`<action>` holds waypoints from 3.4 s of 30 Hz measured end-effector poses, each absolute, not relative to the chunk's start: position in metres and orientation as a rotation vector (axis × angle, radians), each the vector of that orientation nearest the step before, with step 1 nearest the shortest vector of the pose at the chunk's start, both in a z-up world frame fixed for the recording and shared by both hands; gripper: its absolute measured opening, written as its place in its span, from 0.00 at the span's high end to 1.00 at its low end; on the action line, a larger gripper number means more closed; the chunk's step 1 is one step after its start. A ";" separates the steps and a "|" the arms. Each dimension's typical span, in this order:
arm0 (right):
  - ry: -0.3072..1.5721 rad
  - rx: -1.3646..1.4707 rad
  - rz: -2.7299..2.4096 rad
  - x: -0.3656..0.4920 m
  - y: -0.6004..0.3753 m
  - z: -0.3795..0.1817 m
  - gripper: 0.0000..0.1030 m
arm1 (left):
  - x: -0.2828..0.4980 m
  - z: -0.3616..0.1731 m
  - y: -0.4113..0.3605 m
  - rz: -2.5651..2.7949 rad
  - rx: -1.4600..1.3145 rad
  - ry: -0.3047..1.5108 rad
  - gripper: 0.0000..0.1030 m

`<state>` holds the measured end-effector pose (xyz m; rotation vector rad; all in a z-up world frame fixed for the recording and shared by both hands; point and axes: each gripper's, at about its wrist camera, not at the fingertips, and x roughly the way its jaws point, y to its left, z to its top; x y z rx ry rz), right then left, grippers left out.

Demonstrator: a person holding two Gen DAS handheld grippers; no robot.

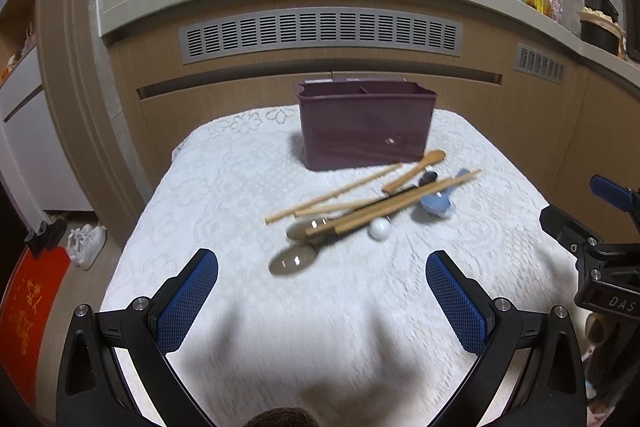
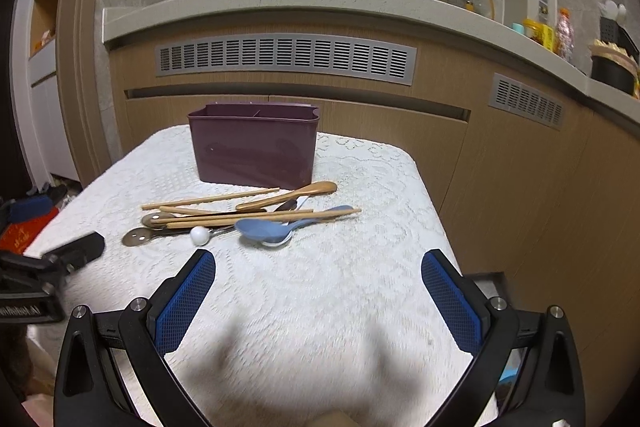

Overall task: Organize utensils
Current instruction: 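Move the left tool toward a wooden chopstick while the right tool approaches the blue plastic spoon, then close the left tool on the wooden chopstick while the right tool grasps the blue spoon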

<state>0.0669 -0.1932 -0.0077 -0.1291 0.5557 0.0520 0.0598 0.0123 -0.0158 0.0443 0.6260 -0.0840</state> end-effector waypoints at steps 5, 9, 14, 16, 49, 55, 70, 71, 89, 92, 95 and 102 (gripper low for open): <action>0.667 -0.121 0.121 0.116 -0.195 -0.013 0.01 | 0.097 -0.016 0.027 -0.095 0.058 0.630 0.00; 0.739 -0.117 0.152 0.150 -0.192 -0.025 0.01 | 0.124 -0.020 0.037 -0.137 0.082 0.645 0.00; 0.830 -0.124 0.207 0.185 -0.186 -0.037 0.39 | 0.140 -0.030 0.050 -0.138 0.103 0.682 0.00; 0.879 -0.118 0.243 0.194 -0.182 -0.044 0.46 | 0.140 -0.035 0.051 -0.164 0.097 0.694 0.00; 0.835 -0.059 0.181 0.172 -0.207 -0.068 0.38 | 0.200 -0.057 -0.044 -0.659 0.330 0.909 0.62; 0.811 -0.053 0.172 0.165 -0.217 -0.066 0.37 | 0.221 -0.074 -0.081 -0.677 0.431 0.993 0.67; 0.820 -0.040 0.218 0.163 -0.219 -0.065 0.36 | 0.192 -0.038 -0.026 -0.540 0.105 0.925 0.94; 0.830 -0.026 0.229 0.166 -0.218 -0.065 0.36 | 0.189 -0.039 -0.019 -0.524 0.096 0.923 0.94; 0.848 -0.036 0.188 0.174 -0.215 -0.060 0.36 | 0.242 -0.071 -0.053 -0.541 0.146 1.092 0.79; 0.856 -0.023 0.190 0.176 -0.217 -0.062 0.36 | 0.249 -0.072 -0.063 -0.519 0.198 1.087 0.79; 0.870 0.015 0.209 0.180 -0.217 -0.060 0.36 | 0.257 -0.077 -0.066 -0.519 0.199 1.107 0.81; 0.891 0.059 0.101 0.219 -0.203 -0.056 0.36 | 0.234 -0.074 -0.047 -0.485 0.097 1.015 0.87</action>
